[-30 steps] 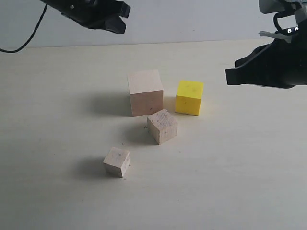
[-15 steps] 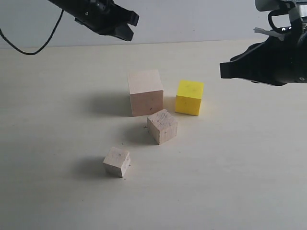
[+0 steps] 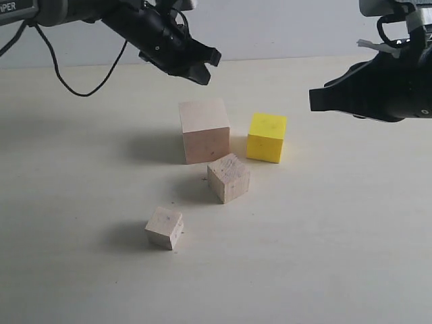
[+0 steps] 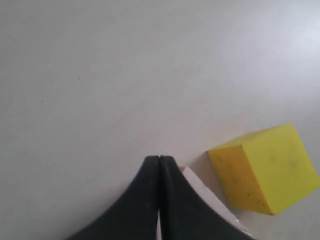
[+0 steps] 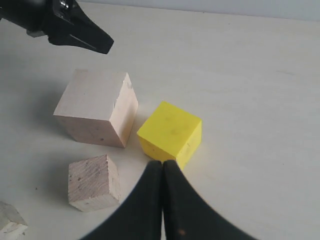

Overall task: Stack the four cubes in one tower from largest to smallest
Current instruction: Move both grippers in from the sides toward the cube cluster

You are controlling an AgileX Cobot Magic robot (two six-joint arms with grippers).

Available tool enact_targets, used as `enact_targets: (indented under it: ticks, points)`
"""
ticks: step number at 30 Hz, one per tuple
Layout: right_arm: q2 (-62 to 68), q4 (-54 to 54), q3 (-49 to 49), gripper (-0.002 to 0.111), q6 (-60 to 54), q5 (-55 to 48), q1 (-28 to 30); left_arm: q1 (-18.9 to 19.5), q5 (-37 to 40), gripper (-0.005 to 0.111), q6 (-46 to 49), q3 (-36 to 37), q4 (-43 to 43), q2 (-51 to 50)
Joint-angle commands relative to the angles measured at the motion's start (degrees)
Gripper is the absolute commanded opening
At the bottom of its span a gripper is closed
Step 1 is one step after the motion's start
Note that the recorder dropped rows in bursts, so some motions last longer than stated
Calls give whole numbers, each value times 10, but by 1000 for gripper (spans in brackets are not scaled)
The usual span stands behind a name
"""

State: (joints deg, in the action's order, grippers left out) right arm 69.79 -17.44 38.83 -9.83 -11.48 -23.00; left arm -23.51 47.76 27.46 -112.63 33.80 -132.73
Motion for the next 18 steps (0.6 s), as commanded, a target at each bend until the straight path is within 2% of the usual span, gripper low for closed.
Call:
enact_targets:
  ticks: [1,8,12,18]
  points:
    - [3,-2,5,0,-1,-8,0,-1,12,0,-44,-10,-56,-13]
    - [3,-2,5,0,-1,-8,0,-7,60,0,-18,-10,-56,-23]
    - [3,-2,5,0,-1,-13,0,-28,68,0,-7,-10,-59,-34]
    - [3,-2,5,0,-1,-23,0,-34,71,0,1,-10,-56,-46]
